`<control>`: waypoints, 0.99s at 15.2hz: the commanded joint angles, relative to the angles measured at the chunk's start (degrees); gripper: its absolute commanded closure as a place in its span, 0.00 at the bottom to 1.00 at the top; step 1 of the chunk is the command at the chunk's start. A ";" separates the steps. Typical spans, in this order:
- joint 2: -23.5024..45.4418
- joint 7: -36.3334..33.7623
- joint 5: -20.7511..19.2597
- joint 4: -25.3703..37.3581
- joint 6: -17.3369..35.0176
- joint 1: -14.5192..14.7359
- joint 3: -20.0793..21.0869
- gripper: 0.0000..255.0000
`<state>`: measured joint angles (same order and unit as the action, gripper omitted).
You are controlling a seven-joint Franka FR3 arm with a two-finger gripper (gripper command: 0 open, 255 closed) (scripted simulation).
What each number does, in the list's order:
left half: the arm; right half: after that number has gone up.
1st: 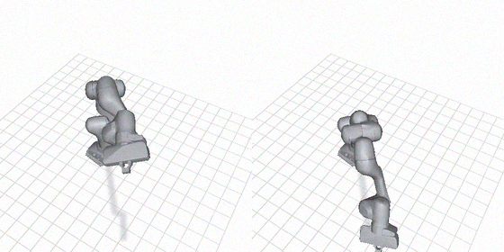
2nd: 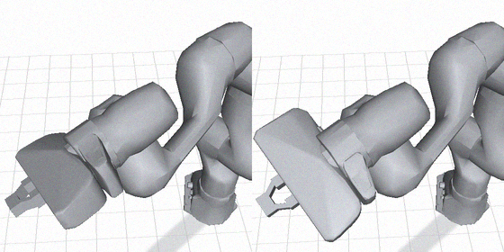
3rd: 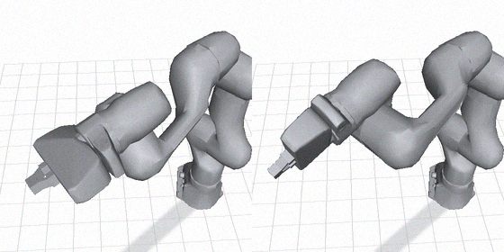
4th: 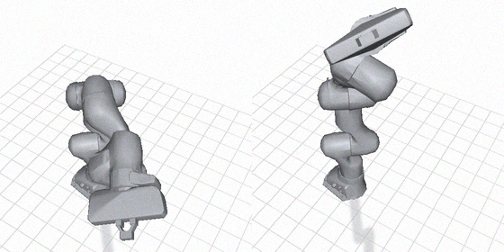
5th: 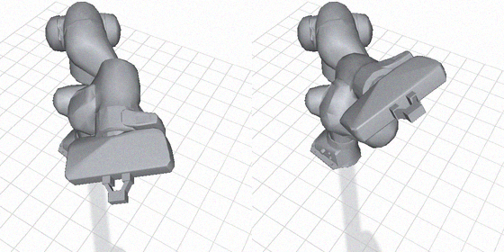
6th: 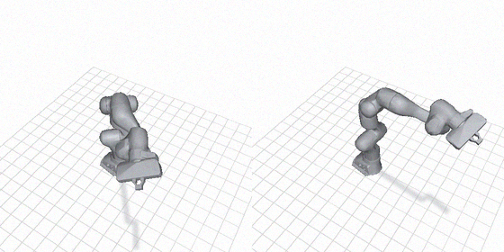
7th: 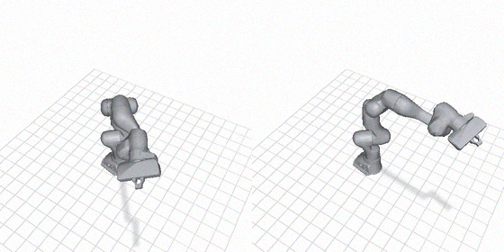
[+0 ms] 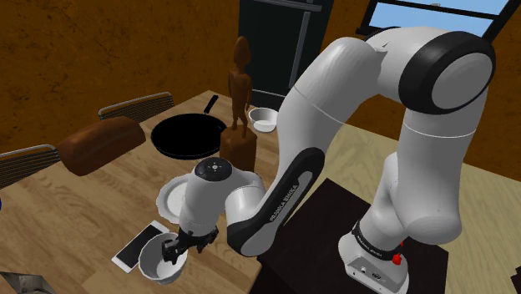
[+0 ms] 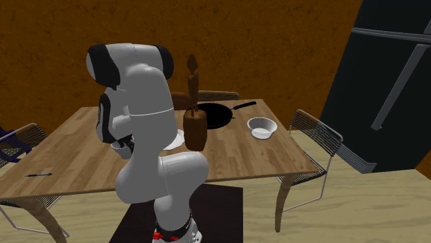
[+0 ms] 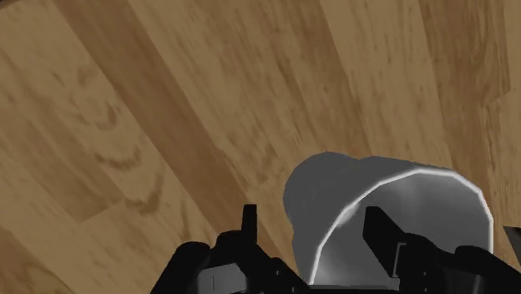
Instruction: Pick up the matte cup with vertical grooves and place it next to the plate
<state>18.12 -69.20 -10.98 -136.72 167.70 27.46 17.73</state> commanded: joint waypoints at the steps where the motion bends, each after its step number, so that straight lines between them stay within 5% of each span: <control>1: 0.00 0.00 0.00 0.01 0.00 0.00 0.00 0.00; 4: 0.00 0.00 0.00 0.00 0.01 0.00 0.00 0.00; 8: -8.56 5.52 7.34 -2.72 -5.57 -5.15 6.03 0.00; 15: -8.58 5.60 7.45 -2.72 -5.57 -4.93 5.83 0.00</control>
<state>9.57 -63.61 -3.56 -139.42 162.14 22.54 23.54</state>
